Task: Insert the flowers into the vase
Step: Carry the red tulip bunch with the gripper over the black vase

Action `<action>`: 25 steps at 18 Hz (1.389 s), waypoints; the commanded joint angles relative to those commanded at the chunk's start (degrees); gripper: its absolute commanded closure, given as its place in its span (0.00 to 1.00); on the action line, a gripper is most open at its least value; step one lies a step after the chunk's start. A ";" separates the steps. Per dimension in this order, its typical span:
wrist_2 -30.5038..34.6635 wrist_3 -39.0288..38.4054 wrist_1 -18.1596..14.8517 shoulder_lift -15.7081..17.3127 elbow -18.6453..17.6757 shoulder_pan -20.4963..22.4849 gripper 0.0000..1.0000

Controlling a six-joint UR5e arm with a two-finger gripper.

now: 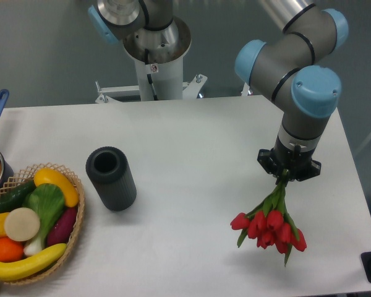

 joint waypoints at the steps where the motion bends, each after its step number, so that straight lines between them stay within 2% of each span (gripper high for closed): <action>1: 0.09 0.00 0.00 0.00 -0.09 0.00 1.00; 6: 0.09 0.18 -0.09 0.18 -0.26 -0.17 1.00; 9: -1.05 0.18 1.22 0.53 -0.09 -0.44 1.00; 11: -4.81 -0.17 4.64 0.62 -0.61 -0.79 1.00; 14: -8.95 -0.79 13.24 1.05 -3.68 -2.46 1.00; 16: -14.12 -3.41 16.86 2.45 -6.31 -2.64 1.00; 19: -19.85 -4.66 18.89 5.70 -10.28 -3.34 1.00; 22: -21.44 -4.92 18.90 6.50 -9.94 -5.88 1.00; 25: -26.35 -6.15 19.33 7.29 -9.58 -6.94 1.00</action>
